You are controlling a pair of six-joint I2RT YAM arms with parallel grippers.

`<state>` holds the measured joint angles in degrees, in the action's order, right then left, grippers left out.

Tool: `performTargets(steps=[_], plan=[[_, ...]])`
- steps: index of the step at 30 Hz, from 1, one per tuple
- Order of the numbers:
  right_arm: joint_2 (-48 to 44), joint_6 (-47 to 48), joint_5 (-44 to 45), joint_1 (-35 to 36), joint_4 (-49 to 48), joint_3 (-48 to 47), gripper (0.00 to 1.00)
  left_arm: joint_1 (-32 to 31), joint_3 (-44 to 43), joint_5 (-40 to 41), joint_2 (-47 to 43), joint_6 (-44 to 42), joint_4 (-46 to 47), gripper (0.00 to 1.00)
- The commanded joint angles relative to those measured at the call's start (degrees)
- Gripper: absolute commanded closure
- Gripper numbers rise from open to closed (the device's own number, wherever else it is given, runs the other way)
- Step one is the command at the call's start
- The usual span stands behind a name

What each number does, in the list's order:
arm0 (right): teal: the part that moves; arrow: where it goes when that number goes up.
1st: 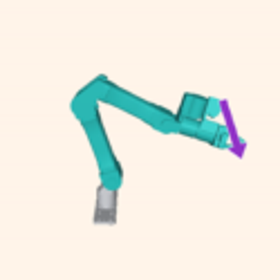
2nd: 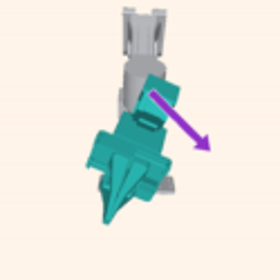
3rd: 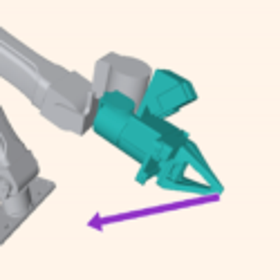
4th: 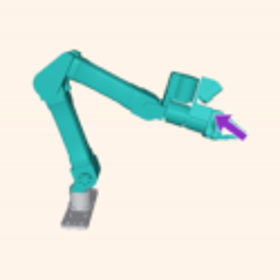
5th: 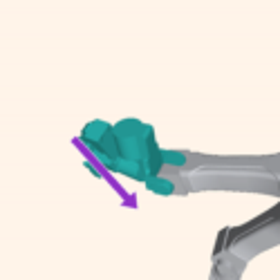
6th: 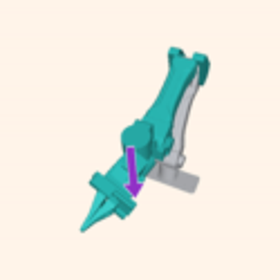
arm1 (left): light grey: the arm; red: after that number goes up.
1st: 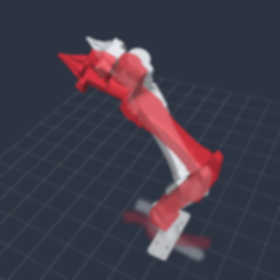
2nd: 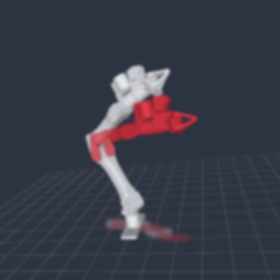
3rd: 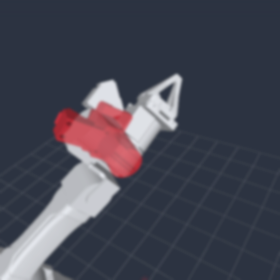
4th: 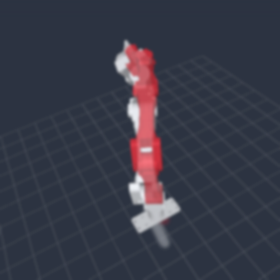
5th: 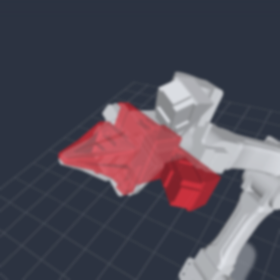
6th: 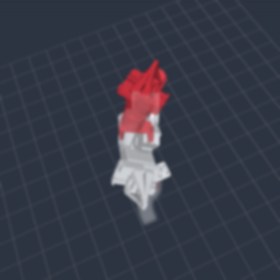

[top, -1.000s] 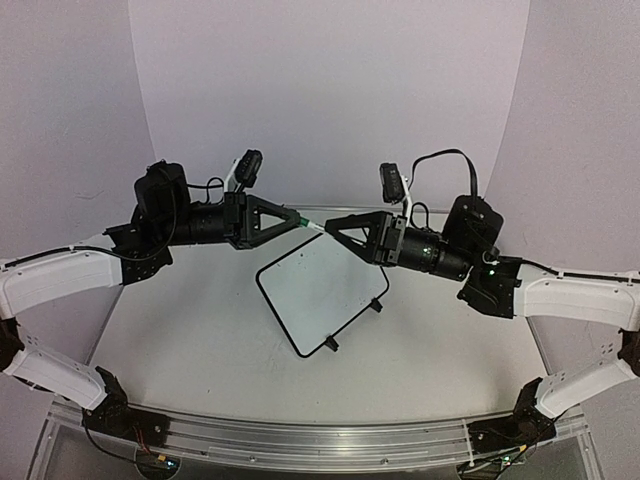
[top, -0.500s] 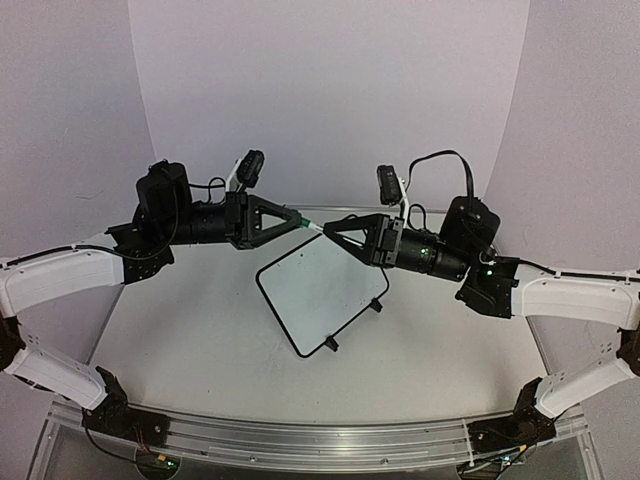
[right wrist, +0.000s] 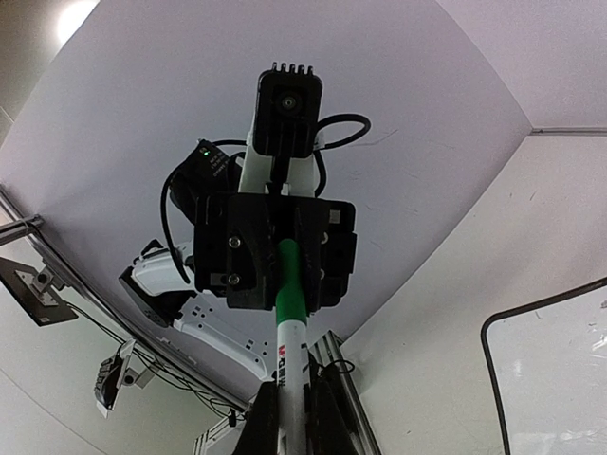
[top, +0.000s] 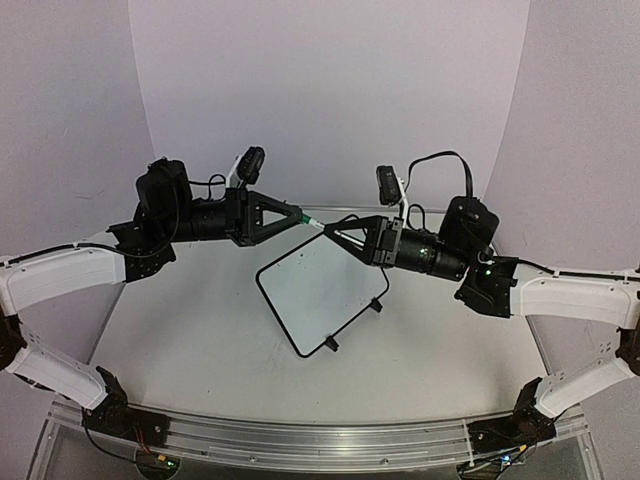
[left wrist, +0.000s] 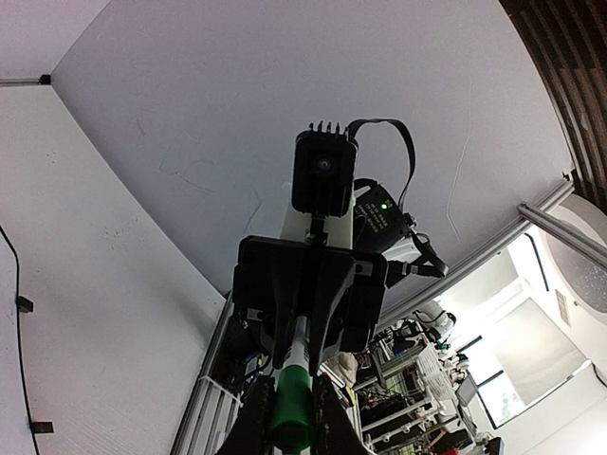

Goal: Write a sentence on the whiteboard
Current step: Open the pen cap from the whiteboard marker.

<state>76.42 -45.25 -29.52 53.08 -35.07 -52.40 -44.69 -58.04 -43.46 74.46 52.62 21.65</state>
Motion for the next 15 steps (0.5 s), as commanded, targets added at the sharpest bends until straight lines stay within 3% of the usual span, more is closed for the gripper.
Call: performTargets(steps=[1,8,15], plan=[[-0.46,-0.48,1.5,0.5,-3.5,-2.18,1.0,-0.67,-1.16,0.33,0.36,-0.27,2.17,1.0],[-4.4,-0.26,5.89,0.15,-3.87,3.46,1.0,1.75,-2.49,3.89,-4.02,-2.83,0.04,1.0],[-10.69,-2.29,6.6,-2.12,-4.86,10.21,1.0,11.96,-3.29,0.09,-7.94,0.1,1.06,1.0]])
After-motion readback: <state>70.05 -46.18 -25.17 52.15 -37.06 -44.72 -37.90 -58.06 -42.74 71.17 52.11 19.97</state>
